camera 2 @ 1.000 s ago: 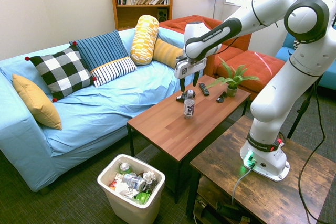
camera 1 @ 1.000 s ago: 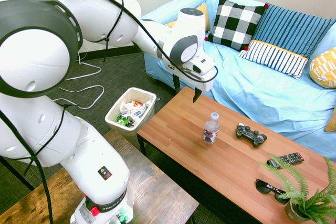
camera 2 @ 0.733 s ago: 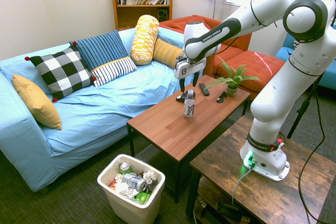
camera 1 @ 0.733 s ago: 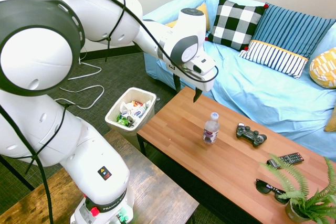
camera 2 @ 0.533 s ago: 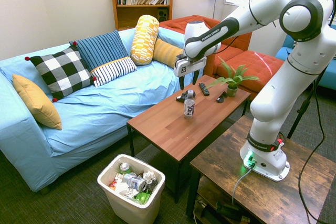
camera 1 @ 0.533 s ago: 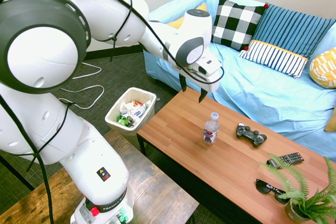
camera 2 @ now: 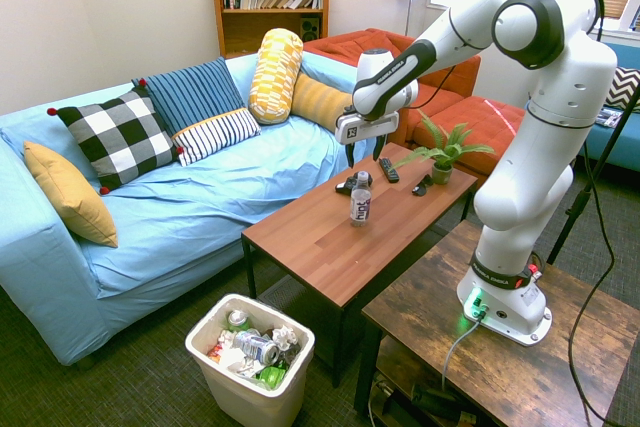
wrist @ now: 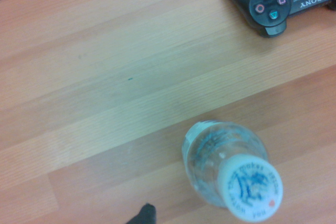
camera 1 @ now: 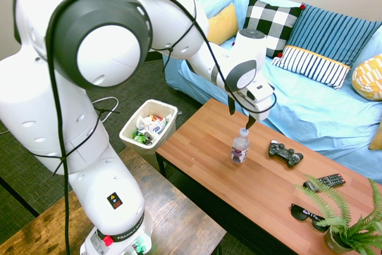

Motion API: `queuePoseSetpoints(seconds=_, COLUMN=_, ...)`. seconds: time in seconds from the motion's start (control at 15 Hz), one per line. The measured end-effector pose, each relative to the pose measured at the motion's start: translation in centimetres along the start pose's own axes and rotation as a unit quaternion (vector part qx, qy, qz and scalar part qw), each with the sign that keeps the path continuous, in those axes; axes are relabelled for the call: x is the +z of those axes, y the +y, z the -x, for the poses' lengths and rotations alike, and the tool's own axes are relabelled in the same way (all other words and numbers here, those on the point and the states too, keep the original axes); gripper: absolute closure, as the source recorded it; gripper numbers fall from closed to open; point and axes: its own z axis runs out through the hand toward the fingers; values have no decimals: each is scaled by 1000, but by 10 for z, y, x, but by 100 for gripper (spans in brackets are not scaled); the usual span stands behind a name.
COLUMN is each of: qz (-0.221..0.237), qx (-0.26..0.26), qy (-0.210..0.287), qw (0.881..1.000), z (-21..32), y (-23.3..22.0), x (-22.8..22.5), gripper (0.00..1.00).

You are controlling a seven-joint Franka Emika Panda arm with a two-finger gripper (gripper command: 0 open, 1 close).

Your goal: Throw the bottle in the trash bin

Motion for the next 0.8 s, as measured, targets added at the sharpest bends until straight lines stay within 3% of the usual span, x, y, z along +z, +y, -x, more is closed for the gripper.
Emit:
queuePoseSetpoints(seconds=0.33, qz=32, qx=22, qy=-9, qw=999, z=-16, y=-11, x=53, gripper=0)
queuePoseSetpoints(seconds=0.67, qz=46, qx=20, qy=-12, qw=999, z=-12, y=-13, x=74, gripper=0)
queuePoseSetpoints(seconds=0.73, qz=47, qx=21, qy=-12, qw=999, z=-12, y=-13, x=75, gripper=100)
queuePoseSetpoints(seconds=0.8, qz=48, qx=22, qy=-12, qw=999, z=-13, y=-12, x=75, gripper=100)
